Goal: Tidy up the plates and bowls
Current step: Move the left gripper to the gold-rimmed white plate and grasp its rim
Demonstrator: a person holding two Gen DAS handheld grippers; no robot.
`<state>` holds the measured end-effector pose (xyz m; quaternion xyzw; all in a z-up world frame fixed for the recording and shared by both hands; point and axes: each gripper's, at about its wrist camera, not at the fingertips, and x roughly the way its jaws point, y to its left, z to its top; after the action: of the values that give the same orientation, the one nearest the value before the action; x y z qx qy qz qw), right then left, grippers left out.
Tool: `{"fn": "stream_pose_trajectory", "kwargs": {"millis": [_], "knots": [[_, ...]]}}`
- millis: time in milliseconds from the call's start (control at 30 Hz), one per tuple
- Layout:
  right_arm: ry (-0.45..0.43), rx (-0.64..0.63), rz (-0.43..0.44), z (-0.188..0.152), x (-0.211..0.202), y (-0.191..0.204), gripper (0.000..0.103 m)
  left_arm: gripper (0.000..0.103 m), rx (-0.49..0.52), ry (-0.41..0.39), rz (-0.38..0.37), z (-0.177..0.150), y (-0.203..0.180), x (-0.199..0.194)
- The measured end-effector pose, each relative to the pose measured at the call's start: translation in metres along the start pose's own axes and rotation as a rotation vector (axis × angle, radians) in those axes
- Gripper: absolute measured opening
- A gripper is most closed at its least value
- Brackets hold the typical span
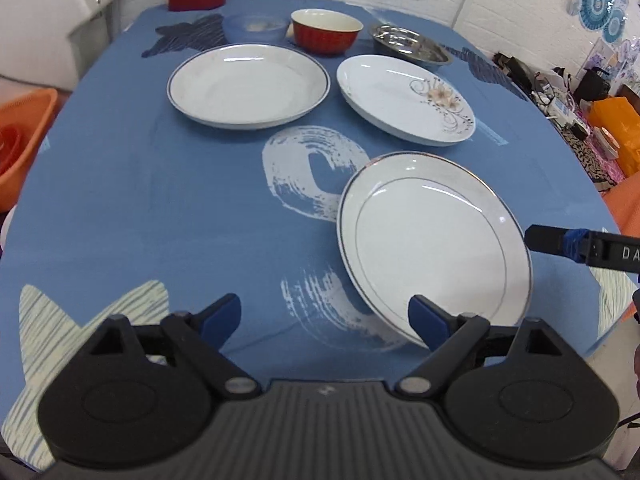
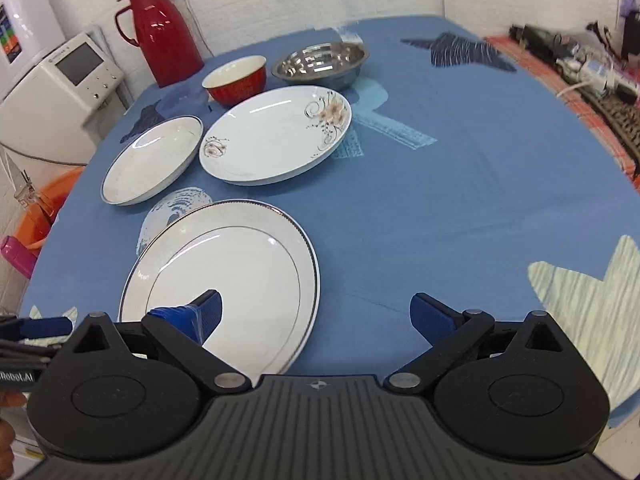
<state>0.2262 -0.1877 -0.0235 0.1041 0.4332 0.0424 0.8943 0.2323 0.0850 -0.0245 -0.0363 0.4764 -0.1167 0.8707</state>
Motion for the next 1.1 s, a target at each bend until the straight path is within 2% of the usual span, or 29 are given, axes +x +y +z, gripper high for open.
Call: {"fn": "stream_pose_trajectory", "kwargs": {"millis": [67, 167, 300, 400, 600, 767, 900, 967, 1000, 1033, 1067, 1100], "knots": [[0.049, 0.0, -0.033, 0.011, 0.018, 0.003, 0.087, 0.09, -0.001, 0.015, 0.011, 0.01, -0.001, 0.011], [0.114, -0.041, -0.067, 0.017, 0.037, 0.01, 0.087, 0.09, 0.004, 0.047, -0.011, 0.023, -0.002, 0.026], [0.196, -0.038, -0.069, 0.015, 0.054, 0.014, 0.088, 0.089, 0.032, 0.06, -0.032, 0.029, -0.009, 0.039], [0.199, -0.103, -0.12, 0.016, 0.06, 0.021, 0.09, 0.088, 0.041, 0.08, -0.041, 0.031, -0.01, 0.048], [0.173, -0.124, -0.112, 0.013, 0.058, 0.02, 0.091, 0.088, 0.052, 0.062, -0.035, 0.032, -0.009, 0.054], [0.287, -0.135, -0.105, 0.023, 0.062, 0.02, 0.091, 0.088, 0.062, 0.043, -0.04, 0.031, -0.013, 0.055], [0.255, -0.159, -0.093, 0.014, 0.057, 0.027, 0.086, 0.084, 0.081, 0.035, -0.028, 0.029, -0.016, 0.056], [0.228, -0.175, -0.078, 0.009, 0.053, 0.028, 0.081, 0.057, 0.115, 0.011, 0.011, 0.027, -0.02, 0.053], [0.209, -0.185, -0.067, 0.007, 0.049, 0.029, 0.071, 0.039, 0.119, 0.002, -0.008, 0.027, -0.019, 0.051], [0.189, -0.191, -0.048, 0.006, 0.044, 0.03, 0.046, 0.031, 0.111, 0.01, -0.041, 0.028, -0.018, 0.051], [0.178, -0.182, -0.014, 0.007, 0.04, 0.029, 0.024, 0.026, 0.092, 0.025, -0.064, 0.029, -0.017, 0.05], [0.184, -0.157, -0.008, 0.007, 0.039, 0.026, 0.017, 0.023, 0.077, 0.028, -0.065, 0.03, -0.016, 0.05]]}}
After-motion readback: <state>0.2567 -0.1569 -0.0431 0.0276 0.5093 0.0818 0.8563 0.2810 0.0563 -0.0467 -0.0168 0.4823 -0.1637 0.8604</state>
